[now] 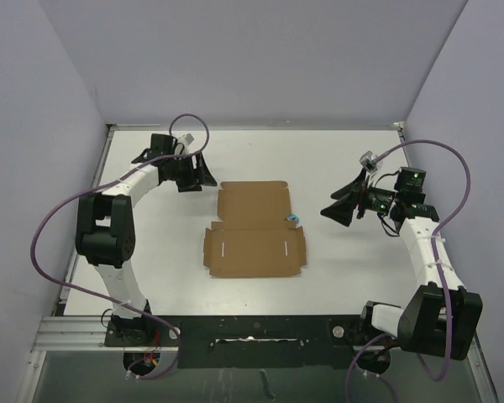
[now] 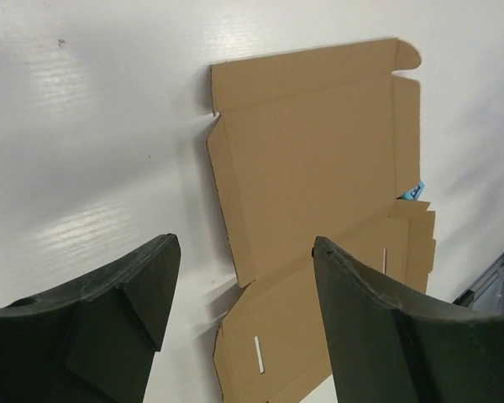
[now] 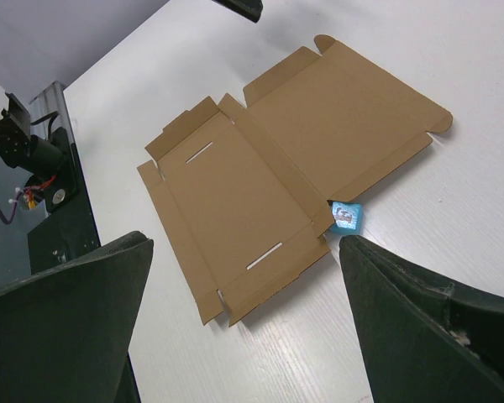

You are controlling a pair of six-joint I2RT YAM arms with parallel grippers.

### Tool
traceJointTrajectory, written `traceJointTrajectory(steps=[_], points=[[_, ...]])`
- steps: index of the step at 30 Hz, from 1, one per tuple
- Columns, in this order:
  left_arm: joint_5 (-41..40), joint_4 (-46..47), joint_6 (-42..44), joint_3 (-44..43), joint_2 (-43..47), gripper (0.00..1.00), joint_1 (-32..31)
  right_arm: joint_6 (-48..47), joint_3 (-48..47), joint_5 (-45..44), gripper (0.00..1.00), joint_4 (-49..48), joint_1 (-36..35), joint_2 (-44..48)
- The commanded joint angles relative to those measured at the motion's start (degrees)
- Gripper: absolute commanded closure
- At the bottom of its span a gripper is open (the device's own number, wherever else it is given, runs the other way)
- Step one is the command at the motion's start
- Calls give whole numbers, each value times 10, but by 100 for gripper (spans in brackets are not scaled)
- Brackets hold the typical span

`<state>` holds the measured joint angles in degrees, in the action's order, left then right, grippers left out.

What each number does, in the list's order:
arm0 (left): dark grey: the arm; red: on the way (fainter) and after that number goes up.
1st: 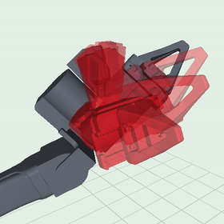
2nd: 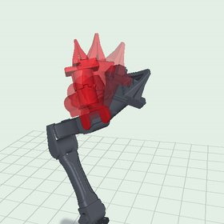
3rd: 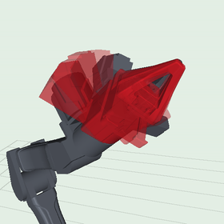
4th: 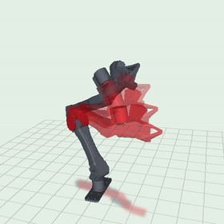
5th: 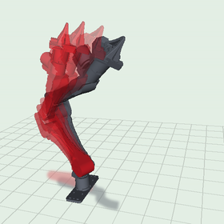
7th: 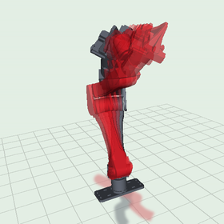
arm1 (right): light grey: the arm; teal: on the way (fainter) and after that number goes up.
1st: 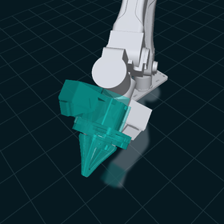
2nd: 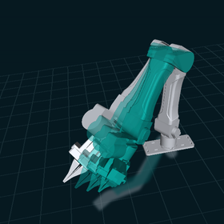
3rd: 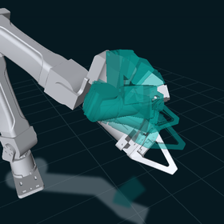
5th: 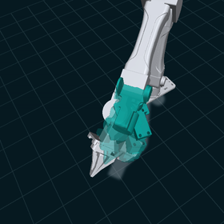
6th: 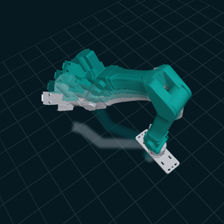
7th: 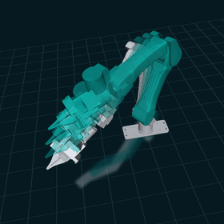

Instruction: Fold the paper box

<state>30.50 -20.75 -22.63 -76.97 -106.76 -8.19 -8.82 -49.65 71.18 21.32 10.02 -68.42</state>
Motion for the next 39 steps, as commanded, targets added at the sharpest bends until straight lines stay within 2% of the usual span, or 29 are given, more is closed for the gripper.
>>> traceJointTrajectory(steps=[1, 8, 12, 22, 28, 32, 39], points=[[23, -40, 43, -41, -51, 37, -18, -11, 2, 14, 2, -10, -3, 0], [37, -69, 51, -87, -125, 37, -27, -12, 2, 13, 2, -10, -5, -5], [59, -67, 37, -104, -150, 42, -28, -12, 2, 12, 2, -11, -6, -8], [61, -68, 21, -126, -189, 65, -34, -11, 6, 11, 2, -15, -11, -23], [104, -52, 6, -131, -211, 82, -35, -10, 6, 12, 1, -15, -12, -21], [93, -41, 14, -122, -192, 100, -34, -10, 6, 15, 1, -15, -15, -20], [66, 46, 69, -26, -47, 100, -38, -12, 11, -8, 2, -32, -24, -9]])
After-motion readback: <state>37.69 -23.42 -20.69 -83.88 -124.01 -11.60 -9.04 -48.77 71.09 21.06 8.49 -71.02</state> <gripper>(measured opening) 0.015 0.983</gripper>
